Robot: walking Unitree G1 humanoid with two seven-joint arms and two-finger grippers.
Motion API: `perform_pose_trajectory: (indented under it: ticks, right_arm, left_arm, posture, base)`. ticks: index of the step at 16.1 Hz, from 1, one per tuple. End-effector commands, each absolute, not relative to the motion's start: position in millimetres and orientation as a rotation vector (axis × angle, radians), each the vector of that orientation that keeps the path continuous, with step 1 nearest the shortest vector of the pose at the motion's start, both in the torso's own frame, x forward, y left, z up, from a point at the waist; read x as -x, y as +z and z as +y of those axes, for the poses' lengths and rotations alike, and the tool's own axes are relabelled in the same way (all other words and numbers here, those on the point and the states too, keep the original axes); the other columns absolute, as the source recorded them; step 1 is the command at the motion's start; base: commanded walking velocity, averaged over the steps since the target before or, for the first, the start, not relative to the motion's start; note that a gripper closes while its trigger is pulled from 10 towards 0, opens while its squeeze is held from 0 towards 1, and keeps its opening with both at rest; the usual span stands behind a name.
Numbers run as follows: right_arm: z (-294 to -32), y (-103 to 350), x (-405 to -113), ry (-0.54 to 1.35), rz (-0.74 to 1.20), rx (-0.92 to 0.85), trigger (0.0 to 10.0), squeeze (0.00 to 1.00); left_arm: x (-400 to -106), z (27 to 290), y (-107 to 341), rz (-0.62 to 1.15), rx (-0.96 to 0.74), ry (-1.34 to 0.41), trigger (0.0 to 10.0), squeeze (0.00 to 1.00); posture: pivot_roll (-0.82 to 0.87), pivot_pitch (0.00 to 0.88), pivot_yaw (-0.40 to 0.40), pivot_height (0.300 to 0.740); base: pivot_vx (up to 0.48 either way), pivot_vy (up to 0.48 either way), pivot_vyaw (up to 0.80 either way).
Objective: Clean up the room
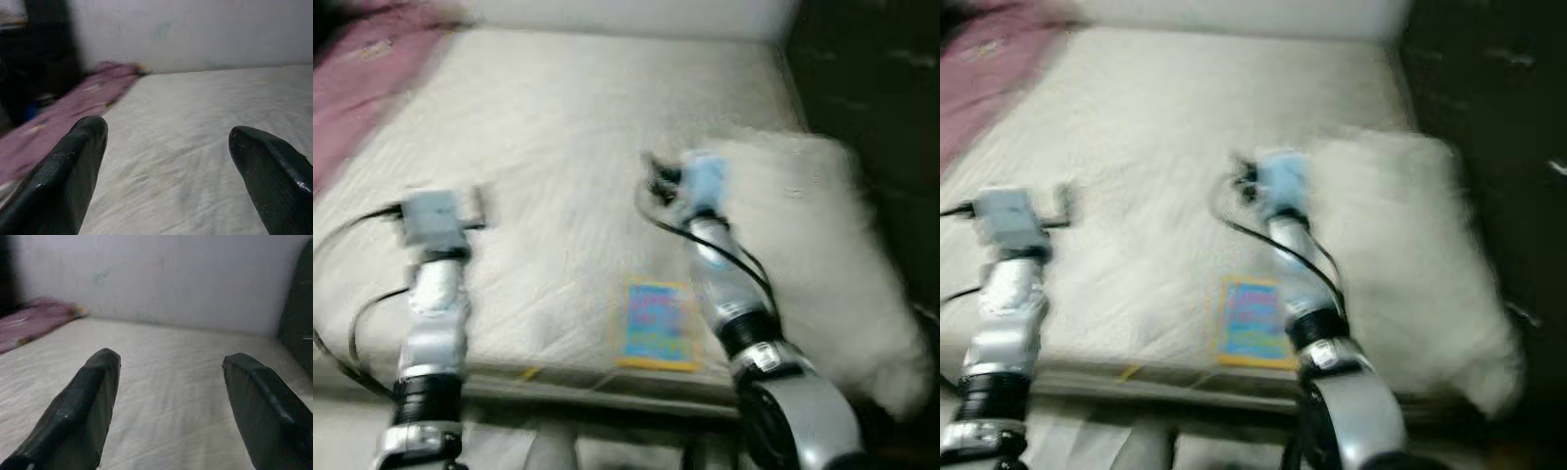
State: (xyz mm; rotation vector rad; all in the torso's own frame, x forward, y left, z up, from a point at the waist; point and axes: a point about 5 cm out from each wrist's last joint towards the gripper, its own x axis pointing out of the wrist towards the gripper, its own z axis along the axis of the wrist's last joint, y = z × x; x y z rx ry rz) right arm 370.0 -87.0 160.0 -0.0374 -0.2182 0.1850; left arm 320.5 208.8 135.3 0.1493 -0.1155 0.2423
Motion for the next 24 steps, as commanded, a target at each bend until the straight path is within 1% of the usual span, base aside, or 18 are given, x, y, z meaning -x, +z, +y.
perform_pose_trajectory:
  ticks: [1,4,7,13,19,21,22,24]
  right_arm:
    - [-105.6,144.2,-369.0,0.121,-0.154,0.046,10.0,0.00]
    - [-108.8,141.3,-370.2,0.088,-0.133,0.049,10.0,0.00]
    - [-107.7,145.5,-369.5,0.101,-0.170,0.084,10.0,0.00]
    - [-107.6,145.2,-370.4,0.101,-0.168,0.097,10.0,0.00]
    - [-105.9,139.8,-373.7,0.100,-0.101,0.125,10.0,0.00]
    - [-101.4,147.1,-372.3,0.147,-0.156,0.098,10.0,0.00]
    - [-101.5,147.9,-372.4,0.144,-0.160,0.112,10.0,0.00]
    - [-101.4,146.7,-372.9,0.132,-0.137,0.070,10.0,0.00]
  left_arm:
    - [-321.8,191.6,133.8,-0.123,-0.151,0.193,10.0,0.00]
    - [-321.8,191.8,131.8,-0.124,-0.130,0.191,10.0,0.00]
    - [-323.4,188.6,132.1,-0.138,-0.090,0.139,10.0,0.00]
    - [-325.5,186.8,130.6,-0.135,-0.044,0.118,10.0,0.00]
    - [-325.6,188.7,131.0,-0.143,-0.008,0.126,10.0,0.00]
    - [-325.7,189.1,130.6,-0.142,-0.004,0.129,10.0,0.00]
    - [-326.0,189.2,130.3,-0.140,-0.003,0.128,10.0,0.00]
    - [-326.7,187.7,129.7,-0.137,-0.002,0.114,10.0,0.00]
  posture:
    - [0.07,0.000,-0.002,0.740]
    - [0.07,0.000,-0.002,0.740]
    - [0.08,0.000,-0.005,0.740]
    - [0.07,0.000,0.000,0.740]
    - [0.07,0.000,-0.012,0.740]
    - [0.07,0.000,-0.012,0.740]
    - [0.07,0.000,-0.011,0.740]
    - [0.07,0.000,-0.007,0.740]
  base:
    - [0.000,0.000,0.00]
    - [0.000,0.000,0.00]
    - [0.000,0.000,0.00]
    - [0.000,0.000,0.00]
    - [0.000,0.000,0.00]
    - [0.000,0.000,0.00]
    - [0.000,0.000,0.00]
    - [0.000,0.304,0.00]
